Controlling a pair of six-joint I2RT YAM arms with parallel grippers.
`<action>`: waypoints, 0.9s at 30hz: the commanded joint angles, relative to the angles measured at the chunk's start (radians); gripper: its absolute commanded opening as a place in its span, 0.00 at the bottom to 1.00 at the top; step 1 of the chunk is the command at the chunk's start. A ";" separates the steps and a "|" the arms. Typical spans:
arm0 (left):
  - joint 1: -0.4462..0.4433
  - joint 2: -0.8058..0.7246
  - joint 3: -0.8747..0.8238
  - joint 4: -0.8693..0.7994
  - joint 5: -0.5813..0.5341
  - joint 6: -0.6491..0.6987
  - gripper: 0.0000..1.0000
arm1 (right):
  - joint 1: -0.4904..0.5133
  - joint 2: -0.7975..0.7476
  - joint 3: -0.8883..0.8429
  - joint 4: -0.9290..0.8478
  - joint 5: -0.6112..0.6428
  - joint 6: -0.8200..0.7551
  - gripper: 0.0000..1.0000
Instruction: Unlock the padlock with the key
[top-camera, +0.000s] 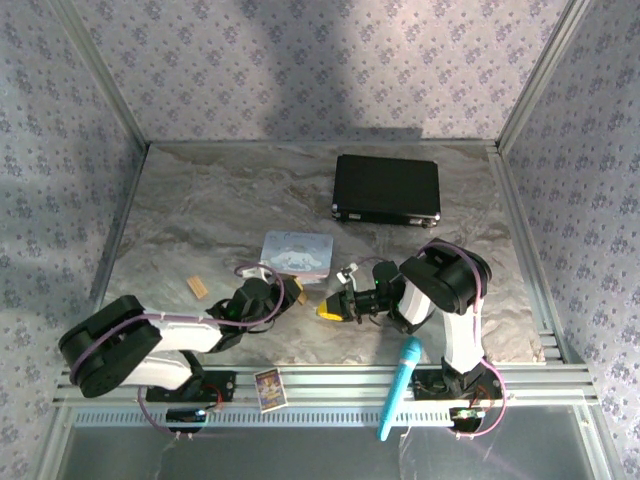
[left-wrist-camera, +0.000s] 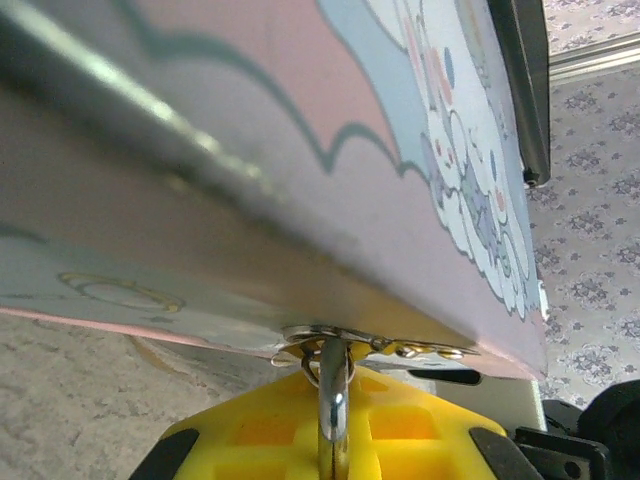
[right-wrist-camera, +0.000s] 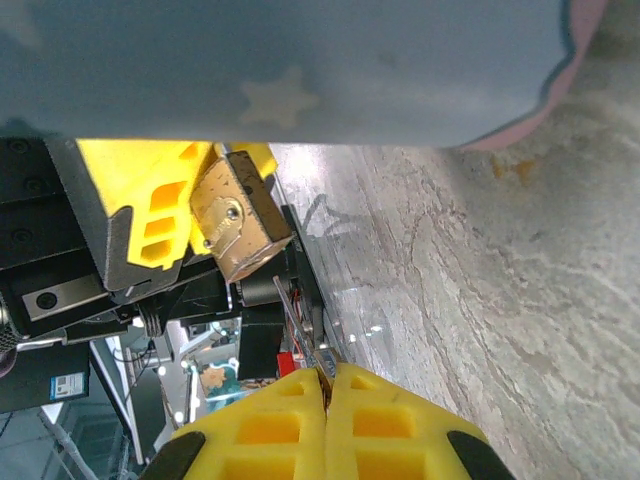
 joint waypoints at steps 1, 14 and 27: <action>-0.002 0.010 0.031 0.069 -0.008 0.010 0.00 | 0.004 -0.011 -0.002 0.020 -0.003 -0.027 0.00; -0.014 0.023 0.033 0.096 -0.010 -0.009 0.00 | 0.019 0.029 0.023 0.020 0.007 -0.026 0.00; -0.012 0.001 0.039 0.067 -0.018 -0.004 0.00 | 0.018 0.031 -0.001 0.019 0.015 -0.038 0.00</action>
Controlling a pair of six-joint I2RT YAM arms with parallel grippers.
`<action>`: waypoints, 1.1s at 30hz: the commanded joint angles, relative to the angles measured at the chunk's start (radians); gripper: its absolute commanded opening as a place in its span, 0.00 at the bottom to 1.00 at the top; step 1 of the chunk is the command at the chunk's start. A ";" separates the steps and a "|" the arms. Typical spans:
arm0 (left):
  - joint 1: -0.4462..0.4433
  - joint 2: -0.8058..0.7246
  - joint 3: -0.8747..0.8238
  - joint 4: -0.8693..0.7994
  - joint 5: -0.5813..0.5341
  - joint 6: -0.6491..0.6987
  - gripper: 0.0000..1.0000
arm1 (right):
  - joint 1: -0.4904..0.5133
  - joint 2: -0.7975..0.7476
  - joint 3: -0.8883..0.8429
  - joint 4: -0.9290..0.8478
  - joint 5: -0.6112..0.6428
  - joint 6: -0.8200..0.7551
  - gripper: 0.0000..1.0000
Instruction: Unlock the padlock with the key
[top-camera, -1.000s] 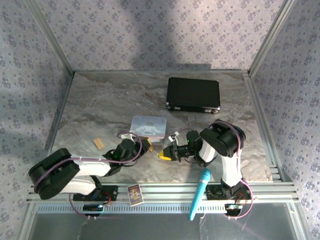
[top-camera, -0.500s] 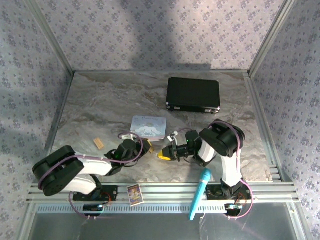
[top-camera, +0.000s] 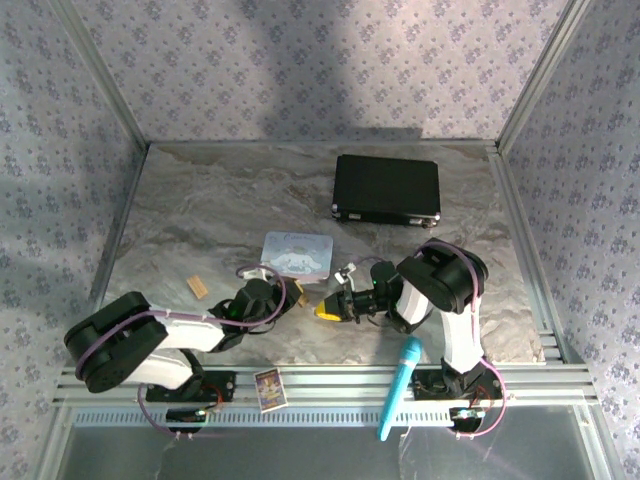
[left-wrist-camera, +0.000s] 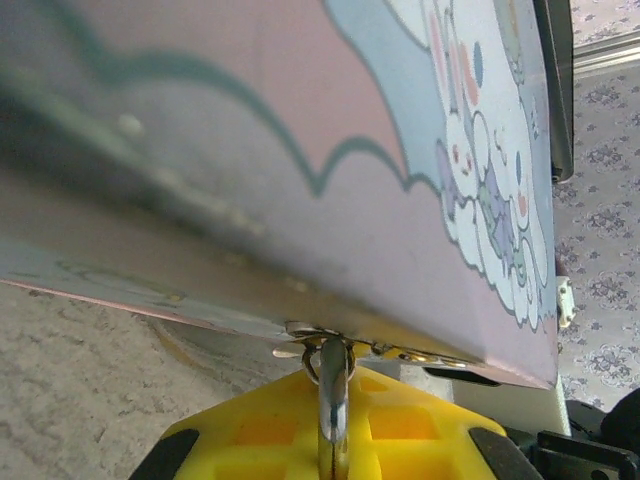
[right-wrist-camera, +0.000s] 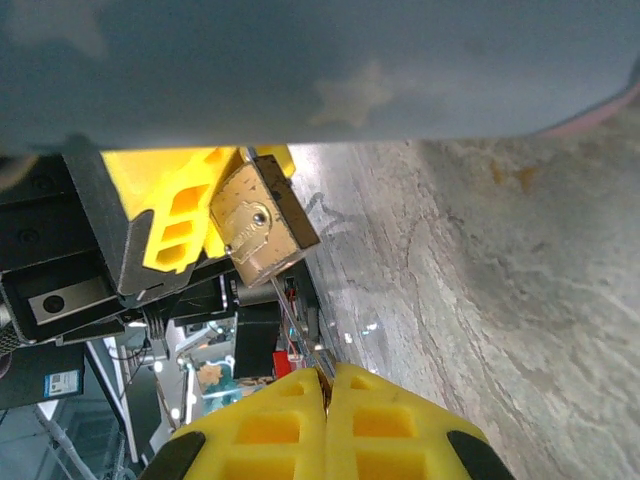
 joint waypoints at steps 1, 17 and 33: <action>-0.006 -0.030 0.038 0.060 -0.017 -0.001 0.00 | 0.005 0.010 -0.012 0.013 0.007 -0.031 0.00; -0.049 0.021 0.049 0.108 -0.015 -0.018 0.00 | 0.004 -0.001 0.024 0.012 0.025 -0.012 0.00; -0.082 0.028 0.017 0.241 0.003 -0.082 0.00 | -0.029 -0.054 0.029 0.013 0.113 0.077 0.00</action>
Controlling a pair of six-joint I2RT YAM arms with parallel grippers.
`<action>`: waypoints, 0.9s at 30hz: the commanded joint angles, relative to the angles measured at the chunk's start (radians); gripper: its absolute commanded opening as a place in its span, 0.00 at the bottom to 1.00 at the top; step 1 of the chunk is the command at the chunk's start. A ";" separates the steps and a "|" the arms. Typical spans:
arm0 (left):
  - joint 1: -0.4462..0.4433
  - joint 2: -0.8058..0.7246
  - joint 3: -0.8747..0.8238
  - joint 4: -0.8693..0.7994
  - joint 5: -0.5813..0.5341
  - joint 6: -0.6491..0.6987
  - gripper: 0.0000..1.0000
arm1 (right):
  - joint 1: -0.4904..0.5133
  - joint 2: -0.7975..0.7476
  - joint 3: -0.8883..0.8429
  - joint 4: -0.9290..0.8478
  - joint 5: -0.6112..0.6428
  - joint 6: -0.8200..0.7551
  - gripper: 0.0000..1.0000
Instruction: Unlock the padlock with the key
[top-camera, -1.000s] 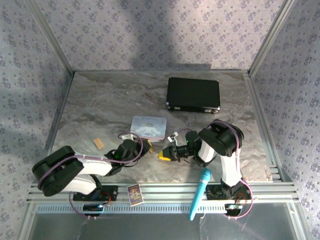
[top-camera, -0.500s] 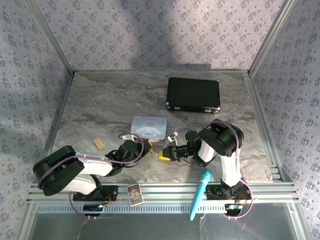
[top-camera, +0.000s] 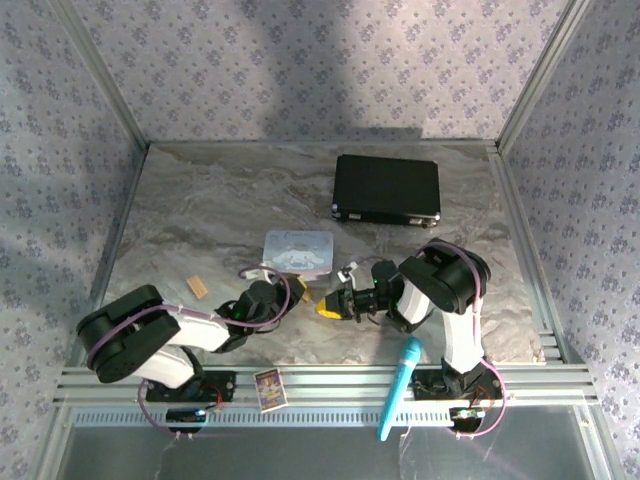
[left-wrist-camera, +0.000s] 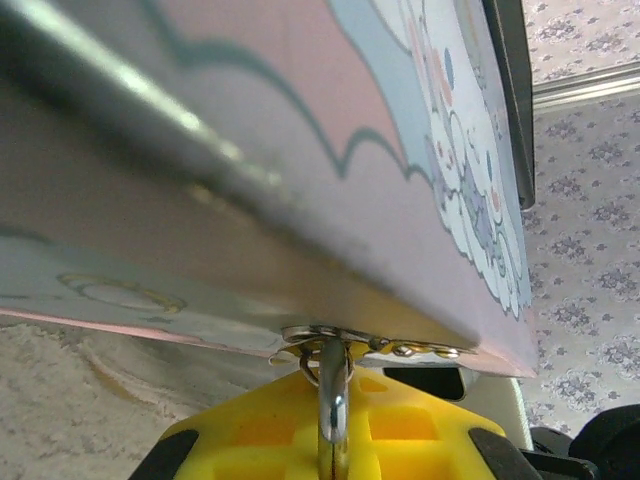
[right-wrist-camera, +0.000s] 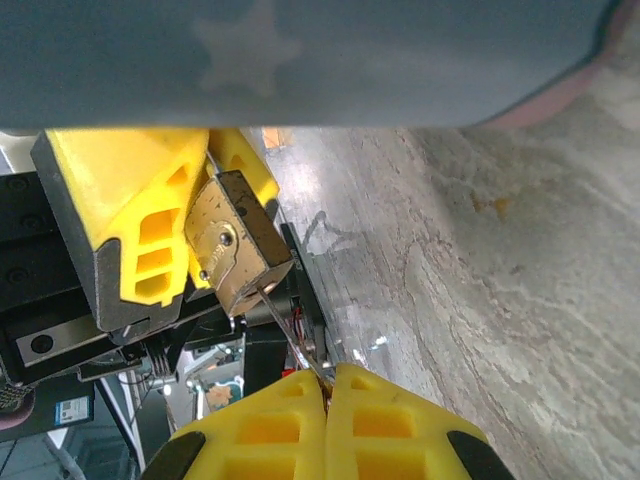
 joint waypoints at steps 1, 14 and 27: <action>-0.037 -0.057 0.011 0.097 0.086 -0.024 0.00 | -0.022 -0.035 0.025 0.029 0.073 0.031 0.00; -0.045 -0.073 0.024 0.053 0.094 0.019 0.00 | -0.028 -0.054 0.055 0.029 0.049 0.055 0.00; -0.028 -0.137 0.109 -0.340 -0.063 0.136 0.00 | -0.020 -0.047 -0.106 -0.018 0.131 -0.018 0.00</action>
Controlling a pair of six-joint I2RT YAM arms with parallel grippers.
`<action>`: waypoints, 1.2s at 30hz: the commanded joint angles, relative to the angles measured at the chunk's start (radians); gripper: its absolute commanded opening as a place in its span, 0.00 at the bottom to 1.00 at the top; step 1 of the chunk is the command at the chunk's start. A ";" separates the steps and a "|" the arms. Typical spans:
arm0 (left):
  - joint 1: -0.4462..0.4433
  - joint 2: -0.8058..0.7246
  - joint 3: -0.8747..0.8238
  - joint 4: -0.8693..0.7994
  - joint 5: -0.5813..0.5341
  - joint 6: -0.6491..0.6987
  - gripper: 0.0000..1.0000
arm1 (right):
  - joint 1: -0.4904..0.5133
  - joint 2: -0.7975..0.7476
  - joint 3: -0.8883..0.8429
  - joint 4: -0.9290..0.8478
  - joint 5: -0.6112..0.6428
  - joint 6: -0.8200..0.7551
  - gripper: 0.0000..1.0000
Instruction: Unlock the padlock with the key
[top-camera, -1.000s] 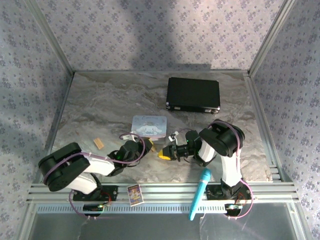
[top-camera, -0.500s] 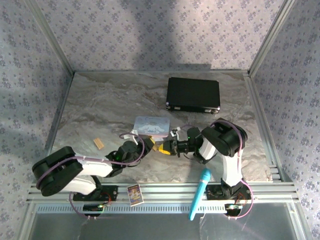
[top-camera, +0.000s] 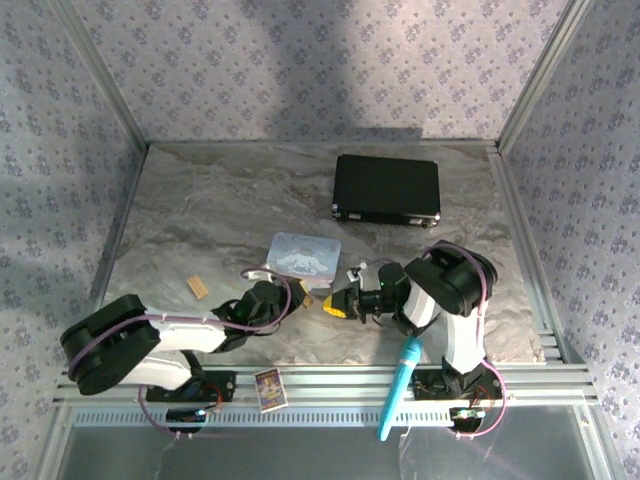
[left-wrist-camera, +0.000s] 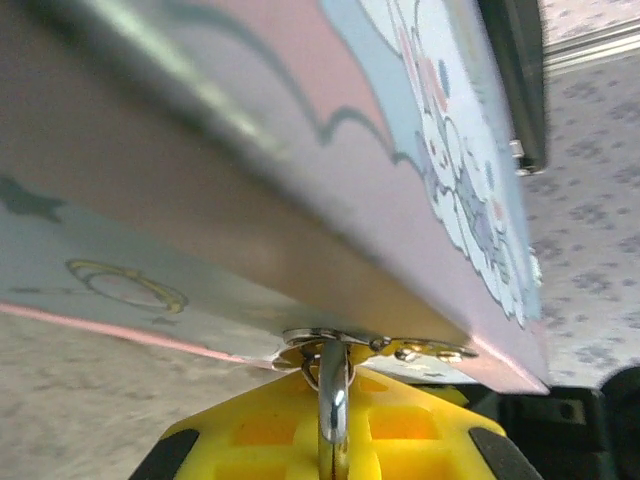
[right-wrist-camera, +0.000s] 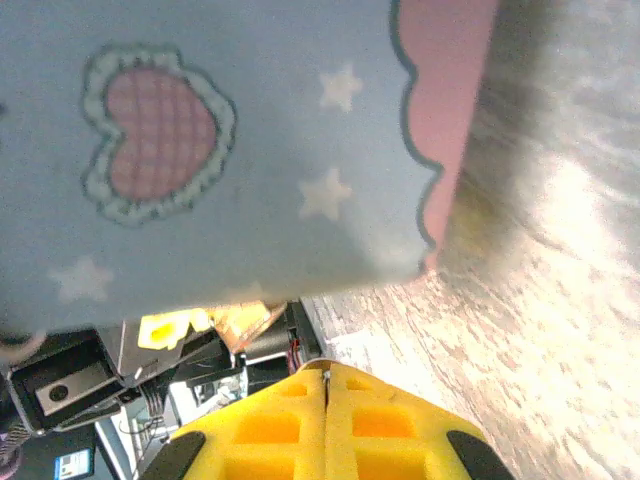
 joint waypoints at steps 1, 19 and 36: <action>0.005 -0.023 0.062 -0.091 -0.042 0.065 0.00 | 0.003 -0.014 -0.032 -0.057 0.052 -0.055 0.00; -0.108 -0.129 0.167 -0.504 -0.252 0.053 0.29 | 0.020 -0.181 -0.043 -0.342 0.264 -0.133 0.00; -0.205 -0.095 0.197 -0.195 -0.197 0.169 0.36 | 0.124 -0.642 0.091 -0.946 0.483 -0.245 0.00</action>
